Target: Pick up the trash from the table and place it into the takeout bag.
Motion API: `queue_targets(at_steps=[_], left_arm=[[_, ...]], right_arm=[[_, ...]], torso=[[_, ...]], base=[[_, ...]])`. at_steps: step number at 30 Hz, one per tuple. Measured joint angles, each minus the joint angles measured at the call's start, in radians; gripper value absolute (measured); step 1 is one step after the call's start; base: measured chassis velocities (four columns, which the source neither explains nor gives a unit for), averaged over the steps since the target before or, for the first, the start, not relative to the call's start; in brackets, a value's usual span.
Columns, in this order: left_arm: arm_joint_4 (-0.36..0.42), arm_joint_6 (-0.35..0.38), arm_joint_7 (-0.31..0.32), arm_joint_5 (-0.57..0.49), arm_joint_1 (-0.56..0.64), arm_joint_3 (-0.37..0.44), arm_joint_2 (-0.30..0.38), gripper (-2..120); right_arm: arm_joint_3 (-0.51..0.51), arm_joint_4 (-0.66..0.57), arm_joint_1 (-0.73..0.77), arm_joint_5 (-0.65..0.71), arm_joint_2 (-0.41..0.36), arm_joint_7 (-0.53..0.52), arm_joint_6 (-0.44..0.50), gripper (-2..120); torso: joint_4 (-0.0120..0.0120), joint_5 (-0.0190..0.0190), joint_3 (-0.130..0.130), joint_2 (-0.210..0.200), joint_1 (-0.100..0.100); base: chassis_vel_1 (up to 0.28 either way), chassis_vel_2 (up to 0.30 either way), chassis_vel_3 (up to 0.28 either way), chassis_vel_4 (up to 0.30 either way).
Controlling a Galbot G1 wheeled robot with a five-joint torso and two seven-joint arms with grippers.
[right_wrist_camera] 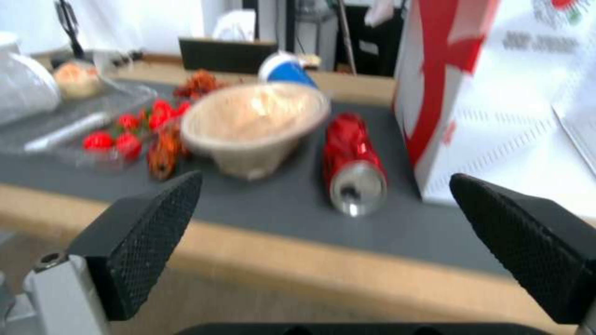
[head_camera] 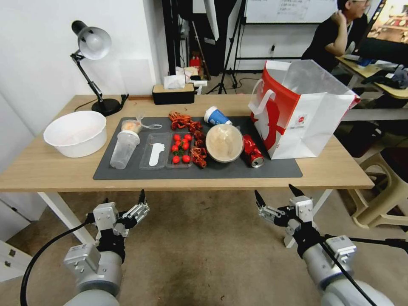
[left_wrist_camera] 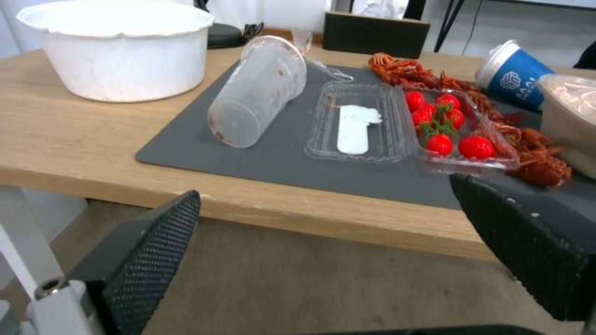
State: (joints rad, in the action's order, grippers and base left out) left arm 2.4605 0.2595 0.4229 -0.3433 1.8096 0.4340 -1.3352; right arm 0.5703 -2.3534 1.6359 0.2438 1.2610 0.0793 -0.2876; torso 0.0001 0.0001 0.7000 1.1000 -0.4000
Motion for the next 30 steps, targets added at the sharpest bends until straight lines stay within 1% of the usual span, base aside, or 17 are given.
queue_targets(at_steps=[1, 2, 6, 7, 9, 10, 11, 13, 14, 16, 17, 20, 21, 24, 25, 28, 30], left_arm=[[-0.003, -0.004, -0.002, 0.001, 0.0, 0.0, -0.001, 100], [-0.003, -0.004, -0.002, 0.001, 0.0, 0.0, -0.001, 100], [-0.011, -0.02, -0.004, 0.004, -0.005, 0.008, -0.008, 100], [-0.011, -0.02, -0.004, 0.004, -0.005, 0.008, -0.008, 100], [-0.015, -0.027, -0.004, 0.005, -0.008, 0.013, -0.012, 100], [-0.017, -0.03, -0.002, 0.007, -0.008, 0.014, -0.015, 100], [-0.017, -0.03, -0.002, 0.007, -0.008, 0.014, -0.015, 100], [-0.022, -0.036, 0.0, 0.011, -0.006, 0.018, -0.021, 100], [-0.022, -0.036, 0.0, 0.011, -0.006, 0.018, -0.021, 100], [-0.026, -0.039, 0.001, 0.012, -0.005, 0.024, -0.025, 100], [-0.026, -0.039, 0.001, 0.012, -0.005, 0.024, -0.025, 100], [-0.028, -0.04, 0.001, 0.013, -0.005, 0.027, -0.029, 100], [-0.028, -0.04, 0.001, 0.013, -0.005, 0.027, -0.029, 100], [-0.028, -0.04, 0.001, 0.017, -0.002, 0.029, -0.034, 100], [-0.028, -0.04, 0.001, 0.017, -0.002, 0.029, -0.034, 100], [-0.026, -0.044, 0.002, 0.019, 0.006, 0.038, -0.037, 100], [-0.025, -0.045, 0.002, 0.02, 0.008, 0.041, -0.038, 100]], right_arm=[[-0.001, 0.023, -0.041, 0.039, -0.031, -0.006, -0.002, 100], [-0.001, 0.023, -0.041, 0.039, -0.031, -0.006, -0.002, 100], [-0.03, 0.126, -0.182, 0.153, -0.129, -0.034, -0.006, 100], [-0.03, 0.126, -0.182, 0.153, -0.129, -0.034, -0.006, 100], [-0.046, 0.173, -0.242, 0.198, -0.17, -0.05, -0.021, 100], [-0.055, 0.197, -0.271, 0.217, -0.191, -0.058, -0.027, 100], [-0.055, 0.197, -0.271, 0.217, -0.191, -0.058, -0.027, 100], [-0.072, 0.239, -0.327, 0.246, -0.226, -0.073, -0.044, 100], [-0.072, 0.239, -0.327, 0.246, -0.226, -0.073, -0.044, 100], [-0.097, 0.277, -0.39, 0.277, -0.253, -0.091, -0.074, 100], [-0.097, 0.277, -0.39, 0.277, -0.253, -0.091, -0.074, 100], [-0.147, 0.317, -0.465, 0.288, -0.279, -0.113, -0.104, 100], [-0.147, 0.317, -0.465, 0.288, -0.279, -0.113, -0.104, 100], [-0.208, 0.361, -0.536, 0.305, -0.3, -0.128, -0.123, 100], [-0.208, 0.361, -0.536, 0.305, -0.3, -0.128, -0.123, 100], [-0.27, 0.407, -0.604, 0.328, -0.303, -0.135, -0.168, 100], [-0.287, 0.42, -0.621, 0.329, -0.301, -0.139, -0.181, 100]], torso=[[0.0, 0.0003, 0.0, 0.0, 0.0], [0.0, 0.0003, 0.0, 0.0, 0.0], [0.0001, 0.0002, 0.0, 0.0, 0.0], [0.0001, 0.0002, 0.0, 0.0, 0.0], [0.0002, 0.0, 0.0, 0.0, 0.0], [-0.0002, 0.0, 0.0, 0.0, 0.0], [-0.0002, 0.0, 0.0, 0.0, 0.0], [0.0, 0.0, 0.0, 0.0, 0.0], [0.0, 0.0, 0.0, 0.0, 0.0], [-0.0001, -0.0002, 0.0, 0.0, 0.0], [-0.0001, -0.0002, 0.0, 0.0, 0.0], [-0.0001, -0.0002, 0.0, 0.0, 0.0], [-0.0001, -0.0002, 0.0, 0.0, 0.0], [0.0, 0.0, 0.0, 0.0, 0.0], [0.0, 0.0, 0.0, 0.0, 0.0], [0.0, -0.0002, 0.0, 0.0, 0.0], [0.0, -0.0001, 0.0, 0.0, 0.0]], base=[[0.0, 0.0, 0.0, 0.0], [0.0, 0.0, 0.0, 0.0], [0.0, 0.0, 0.0, 0.0], [0.0, 0.0, 0.0, 0.0], [0.0, 0.0, 0.0, 0.0], [0.0, 0.0, 0.0, 0.0], [0.0, 0.0, 0.0, 0.0], [0.0, 0.0, 0.0, 0.0], [0.0, 0.0, 0.0, 0.0], [0.0, 0.0, 0.0, 0.0], [0.0, 0.0, 0.0, 0.0], [0.0, 0.0, 0.0, 0.0], [0.0, 0.0, 0.0, 0.0], [0.0, 0.0, 0.0, 0.0], [0.0, 0.0, 0.0, 0.0], [0.0, 0.0, 0.0, 0.0], [0.0, 0.0, 0.0, 0.0]])
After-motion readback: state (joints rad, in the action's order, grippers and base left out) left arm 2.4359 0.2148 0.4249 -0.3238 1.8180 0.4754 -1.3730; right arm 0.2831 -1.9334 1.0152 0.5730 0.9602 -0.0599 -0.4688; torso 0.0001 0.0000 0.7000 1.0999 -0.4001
